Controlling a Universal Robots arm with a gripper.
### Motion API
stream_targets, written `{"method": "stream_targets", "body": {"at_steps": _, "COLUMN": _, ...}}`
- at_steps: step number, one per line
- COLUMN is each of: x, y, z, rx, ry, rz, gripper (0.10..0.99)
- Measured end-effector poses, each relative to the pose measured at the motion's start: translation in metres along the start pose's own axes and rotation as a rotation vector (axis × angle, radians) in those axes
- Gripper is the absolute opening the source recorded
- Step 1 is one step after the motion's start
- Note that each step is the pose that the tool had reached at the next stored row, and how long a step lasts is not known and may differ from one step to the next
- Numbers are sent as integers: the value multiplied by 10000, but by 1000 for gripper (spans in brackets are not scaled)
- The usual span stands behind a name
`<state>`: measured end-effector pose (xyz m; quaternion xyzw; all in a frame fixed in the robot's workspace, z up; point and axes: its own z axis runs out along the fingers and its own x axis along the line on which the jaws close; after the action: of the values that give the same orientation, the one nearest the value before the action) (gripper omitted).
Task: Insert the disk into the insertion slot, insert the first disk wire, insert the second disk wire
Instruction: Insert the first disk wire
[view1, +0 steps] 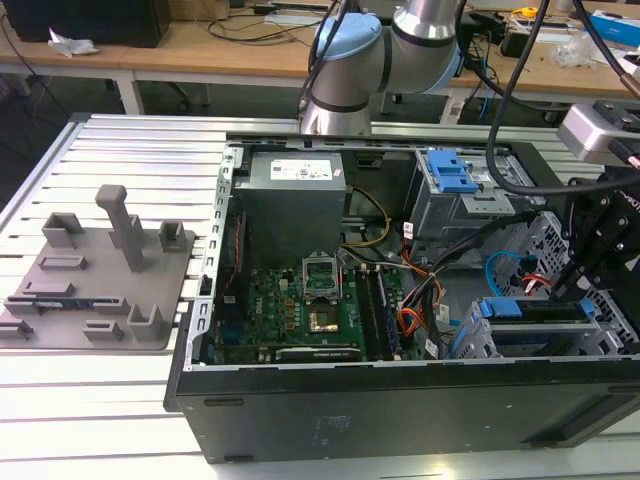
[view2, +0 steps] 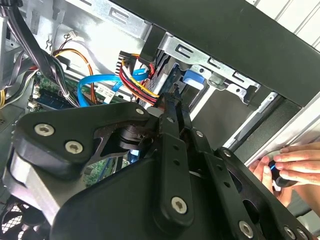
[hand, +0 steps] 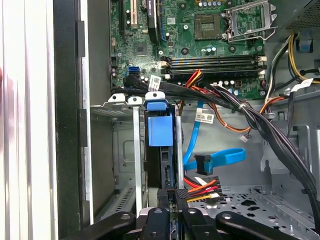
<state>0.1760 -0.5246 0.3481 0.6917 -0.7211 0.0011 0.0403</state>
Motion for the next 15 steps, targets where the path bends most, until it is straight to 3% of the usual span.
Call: {"method": "stream_targets", "body": {"at_steps": 15, "x": 2, "y": -4, "z": 54, "rx": -3, "ry": -2, "rz": 48, "gripper": 165}}
